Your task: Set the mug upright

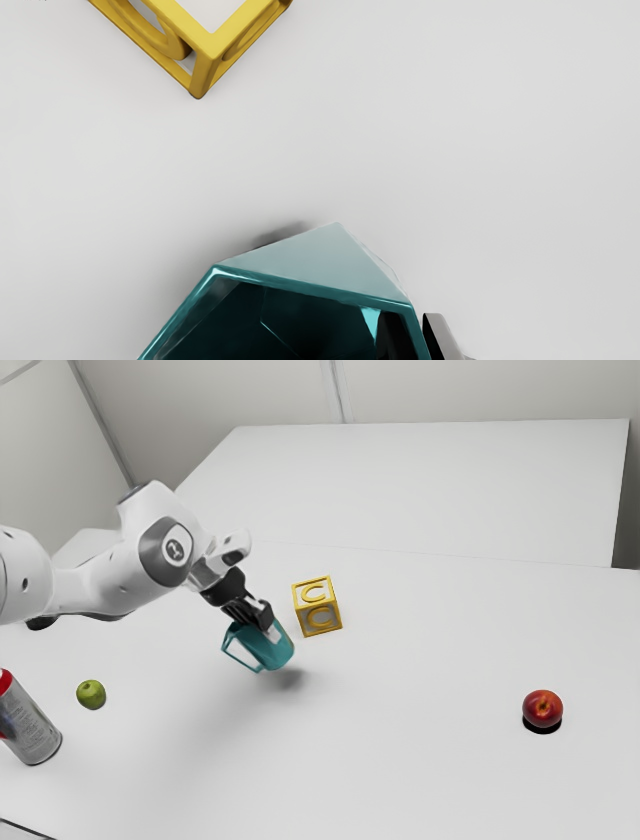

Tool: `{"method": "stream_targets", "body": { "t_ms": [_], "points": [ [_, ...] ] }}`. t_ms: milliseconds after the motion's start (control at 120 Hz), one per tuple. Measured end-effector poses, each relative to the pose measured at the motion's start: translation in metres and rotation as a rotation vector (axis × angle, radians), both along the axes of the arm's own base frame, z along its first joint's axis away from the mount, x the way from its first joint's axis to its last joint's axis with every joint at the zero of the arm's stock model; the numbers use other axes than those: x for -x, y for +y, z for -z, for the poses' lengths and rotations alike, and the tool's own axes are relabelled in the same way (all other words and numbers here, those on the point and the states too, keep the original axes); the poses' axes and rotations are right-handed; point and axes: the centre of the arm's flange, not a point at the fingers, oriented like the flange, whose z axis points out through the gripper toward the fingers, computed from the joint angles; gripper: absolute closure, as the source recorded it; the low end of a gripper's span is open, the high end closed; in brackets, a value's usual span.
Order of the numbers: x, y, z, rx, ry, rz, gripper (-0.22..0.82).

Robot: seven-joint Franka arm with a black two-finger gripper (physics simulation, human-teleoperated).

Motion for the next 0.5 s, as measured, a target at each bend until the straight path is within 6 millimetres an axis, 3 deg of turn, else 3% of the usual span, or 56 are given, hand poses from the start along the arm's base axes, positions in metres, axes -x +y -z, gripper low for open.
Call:
{"method": "stream_targets", "body": {
  "t_ms": [333, 500],
  "points": [
    [-0.013, 0.018, 0.015, -0.28, 0.008, 0.057, 0.75],
    [-0.022, 0.013, 0.031, -0.319, 0.023, 0.054, 0.75]
  ]
}}
